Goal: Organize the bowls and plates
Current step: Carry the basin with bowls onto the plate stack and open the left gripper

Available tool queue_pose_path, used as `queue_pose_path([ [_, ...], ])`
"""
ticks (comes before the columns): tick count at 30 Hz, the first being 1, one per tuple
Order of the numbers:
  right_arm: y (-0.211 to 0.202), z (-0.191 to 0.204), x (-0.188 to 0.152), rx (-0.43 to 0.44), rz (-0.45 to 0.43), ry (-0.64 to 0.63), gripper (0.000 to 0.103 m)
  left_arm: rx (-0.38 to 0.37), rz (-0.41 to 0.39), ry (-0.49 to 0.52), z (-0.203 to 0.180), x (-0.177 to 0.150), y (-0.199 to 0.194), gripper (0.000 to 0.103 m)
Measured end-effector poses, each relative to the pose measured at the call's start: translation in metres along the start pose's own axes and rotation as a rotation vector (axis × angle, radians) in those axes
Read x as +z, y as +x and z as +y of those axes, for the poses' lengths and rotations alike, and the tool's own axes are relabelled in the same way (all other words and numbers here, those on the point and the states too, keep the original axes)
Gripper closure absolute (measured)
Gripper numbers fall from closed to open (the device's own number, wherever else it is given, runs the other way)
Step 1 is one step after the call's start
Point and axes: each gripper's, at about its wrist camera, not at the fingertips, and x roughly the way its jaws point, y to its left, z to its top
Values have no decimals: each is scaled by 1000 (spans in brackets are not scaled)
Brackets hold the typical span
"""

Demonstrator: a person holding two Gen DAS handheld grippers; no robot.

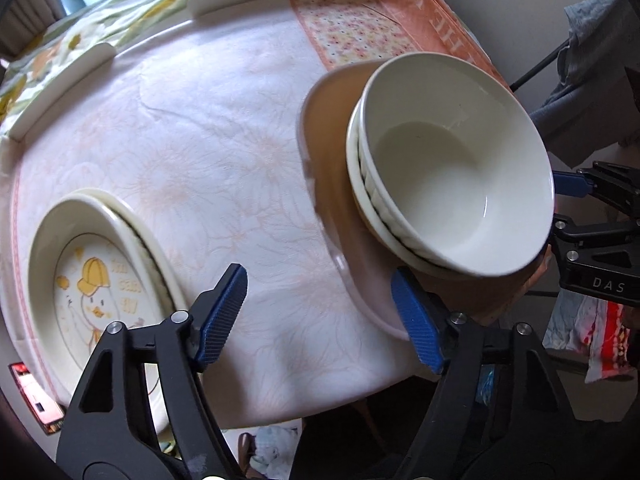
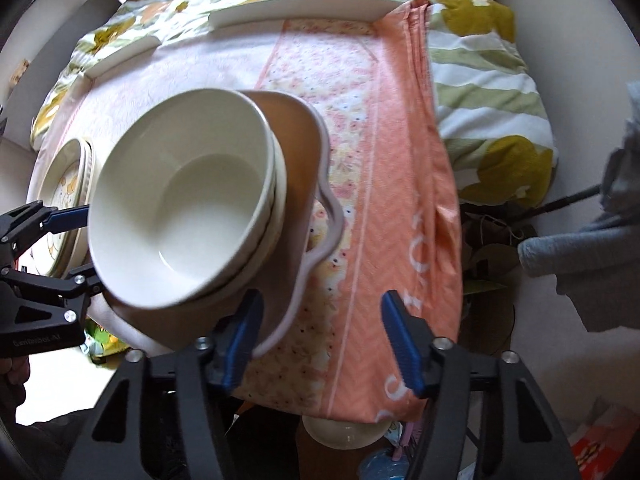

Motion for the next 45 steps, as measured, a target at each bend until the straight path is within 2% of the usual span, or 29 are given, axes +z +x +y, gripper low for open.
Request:
queue_pose_path([
  [1,4,0,2,5,3,-3,55,3,4,3,-1,1,3,33],
  [3,10,0,4,36,7,-4,63,0,10,2,-2,4,10,43],
  [4,12,0,4,53,3,-6,68,0,9,0,-2,5,12,44],
  [6,14,1,7,50,-3,-20,71,-9,-4,3,-2,5,15,54],
  [10,21,4,9,70,-7,-47,77,-17,-34,36,-8,5,20,66],
  [11,23,5,9,72,-9,-53,78,-22,-40,38,-9,5,21,72],
  [16,27,10,6,106,-31,-73,91,-24,-70,74,-15,7,22,93],
  [19,26,16,4,81,-65,-119,93,10,-88,98,-23,7,21,93],
  [26,22,23,0,60,-114,-149,93,39,-135,79,-22,9,10,94],
  [33,-11,46,13,29,-156,-189,93,38,-189,45,-3,11,-29,94],
  [40,-52,93,26,17,-202,-223,93,44,-242,-4,41,-6,-79,94],
  [45,-66,145,27,37,-230,-233,93,66,-248,-42,85,-32,-105,94],
])
